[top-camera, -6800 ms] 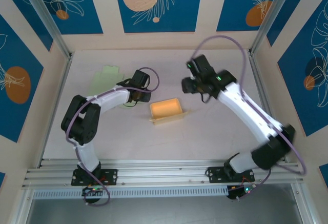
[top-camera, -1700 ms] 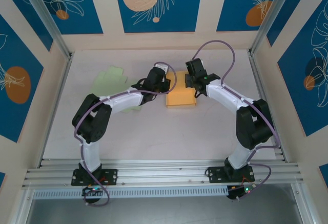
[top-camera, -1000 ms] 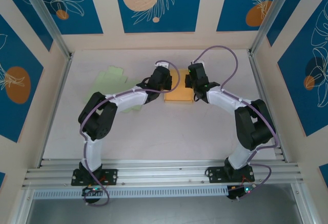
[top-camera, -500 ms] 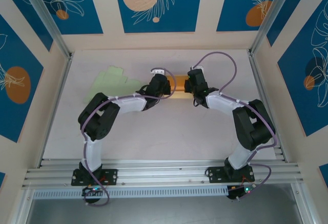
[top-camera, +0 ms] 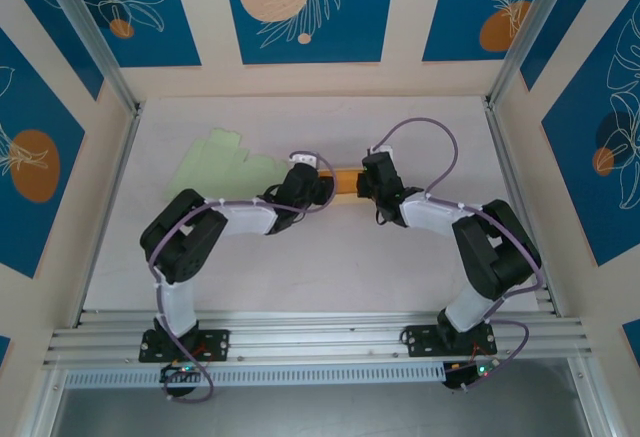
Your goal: Fold the paper box
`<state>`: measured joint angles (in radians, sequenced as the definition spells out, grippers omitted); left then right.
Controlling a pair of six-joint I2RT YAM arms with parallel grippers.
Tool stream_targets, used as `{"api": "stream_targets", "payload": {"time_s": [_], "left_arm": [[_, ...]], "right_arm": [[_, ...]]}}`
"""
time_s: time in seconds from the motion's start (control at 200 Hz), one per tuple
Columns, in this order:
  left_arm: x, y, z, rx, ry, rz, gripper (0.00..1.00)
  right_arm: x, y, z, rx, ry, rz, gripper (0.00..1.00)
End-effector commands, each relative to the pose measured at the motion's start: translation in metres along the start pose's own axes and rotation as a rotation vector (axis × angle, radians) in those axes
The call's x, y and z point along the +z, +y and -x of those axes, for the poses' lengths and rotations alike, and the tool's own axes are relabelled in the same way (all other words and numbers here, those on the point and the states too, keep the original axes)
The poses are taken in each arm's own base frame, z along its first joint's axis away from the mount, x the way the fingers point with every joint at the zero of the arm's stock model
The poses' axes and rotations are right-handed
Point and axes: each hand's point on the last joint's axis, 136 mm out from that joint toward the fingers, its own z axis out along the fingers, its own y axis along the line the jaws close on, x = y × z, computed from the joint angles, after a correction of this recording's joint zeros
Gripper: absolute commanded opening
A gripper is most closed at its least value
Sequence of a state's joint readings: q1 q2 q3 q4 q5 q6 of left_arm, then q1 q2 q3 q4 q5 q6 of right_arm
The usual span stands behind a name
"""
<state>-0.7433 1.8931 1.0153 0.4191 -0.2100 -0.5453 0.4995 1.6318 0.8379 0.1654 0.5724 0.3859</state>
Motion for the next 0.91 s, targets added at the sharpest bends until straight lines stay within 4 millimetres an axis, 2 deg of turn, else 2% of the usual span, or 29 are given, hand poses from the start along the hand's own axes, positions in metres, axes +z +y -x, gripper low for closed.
{"api": "stream_targets", "payload": {"time_s": [0.0, 0.06, 0.195, 0.345, 0.44, 0.605, 0.71, 0.805, 0.9], "left_arm": [[-0.017, -0.016, -0.002, 0.009, 0.005, -0.083, 0.61], [-0.025, -0.013, -0.002, 0.008, -0.006, -0.080, 0.66], [-0.042, -0.004, -0.004, 0.009, -0.011, -0.057, 0.84], [-0.065, 0.006, -0.011, -0.005, -0.026, -0.051, 0.87], [-0.084, 0.014, -0.004, -0.008, -0.062, -0.027, 0.88], [-0.123, 0.023, 0.033, 0.091, -0.117, 0.085, 0.88], [-0.138, 0.023, 0.061, 0.179, -0.143, 0.142, 0.87], [-0.135, 0.009, 0.080, 0.284, -0.117, 0.118, 0.87], [-0.119, -0.003, 0.091, 0.374, -0.050, 0.104, 0.87]], "right_arm": [[-0.002, -0.001, -0.022, 0.012, 0.043, 0.009, 0.13], [-0.002, -0.003, -0.027, 0.014, 0.050, 0.003, 0.13], [-0.001, -0.004, -0.032, 0.009, 0.060, -0.002, 0.13], [-0.001, -0.002, -0.033, -0.004, 0.063, 0.001, 0.13], [-0.003, 0.000, -0.032, -0.023, 0.061, 0.001, 0.13], [-0.001, 0.004, -0.033, -0.063, 0.070, -0.002, 0.14], [0.001, 0.005, -0.037, -0.075, 0.080, -0.002, 0.14], [0.001, 0.007, -0.039, -0.084, 0.084, 0.003, 0.14], [-0.001, 0.009, -0.039, -0.093, 0.082, 0.008, 0.16]]}}
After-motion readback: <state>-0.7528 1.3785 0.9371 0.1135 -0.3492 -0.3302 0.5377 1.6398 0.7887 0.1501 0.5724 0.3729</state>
